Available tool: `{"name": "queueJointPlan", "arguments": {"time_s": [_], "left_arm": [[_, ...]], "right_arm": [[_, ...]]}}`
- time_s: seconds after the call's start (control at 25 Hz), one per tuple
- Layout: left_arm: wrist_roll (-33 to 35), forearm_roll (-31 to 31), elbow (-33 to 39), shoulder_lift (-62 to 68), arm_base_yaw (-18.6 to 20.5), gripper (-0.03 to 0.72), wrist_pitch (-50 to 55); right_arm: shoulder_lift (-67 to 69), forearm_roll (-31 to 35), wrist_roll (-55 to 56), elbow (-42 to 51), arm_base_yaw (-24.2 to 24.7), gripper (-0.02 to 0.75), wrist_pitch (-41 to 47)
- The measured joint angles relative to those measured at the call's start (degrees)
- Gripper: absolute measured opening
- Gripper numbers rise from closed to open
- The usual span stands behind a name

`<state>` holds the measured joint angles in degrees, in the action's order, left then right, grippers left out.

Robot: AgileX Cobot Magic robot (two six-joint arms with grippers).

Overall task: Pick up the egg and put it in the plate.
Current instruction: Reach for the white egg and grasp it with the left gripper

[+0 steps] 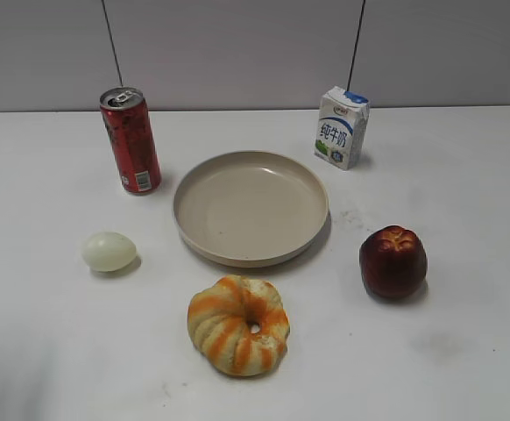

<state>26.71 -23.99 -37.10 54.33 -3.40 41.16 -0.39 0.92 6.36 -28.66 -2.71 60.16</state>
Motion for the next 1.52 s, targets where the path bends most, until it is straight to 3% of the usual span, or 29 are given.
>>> {"name": "queueJointPlan", "arguments": {"time_s": [0.12,0.32,0.52,0.72,1.28,1.4,1.48,1.52], "left_arm": [[4.33,-2.17,-4.97,9.33,-2.09,0.671,0.14],[6.19,-2.01,-13.06,22.97,-8.76,0.683,0.41],[6.41,4.03,-19.88,34.18,-15.39,0.683,1.23],[6.46,8.56,-25.08,44.5,-19.05,0.683,1.87],[6.47,13.79,-32.89,61.78,-19.73,0.655,1.13],[6.47,13.91,-33.0,61.95,-19.73,0.575,1.48],[6.47,13.91,-33.0,61.95,-19.73,0.48,2.2],[6.53,13.96,-33.02,61.95,-19.73,0.484,2.52]], "right_arm": [[0.0,0.0,0.0,0.0,0.0,0.587,0.0],[0.0,0.0,0.0,0.0,0.0,0.587,0.0],[0.0,0.0,0.0,0.0,0.0,0.587,0.0],[0.0,0.0,0.0,0.0,0.0,0.587,0.0],[0.0,0.0,0.0,0.0,0.0,0.587,0.0],[0.0,0.0,0.0,0.0,0.0,0.587,0.0],[0.0,0.0,0.0,0.0,0.0,0.587,0.0],[0.0,0.0,0.0,0.0,0.0,0.587,0.0]]}}
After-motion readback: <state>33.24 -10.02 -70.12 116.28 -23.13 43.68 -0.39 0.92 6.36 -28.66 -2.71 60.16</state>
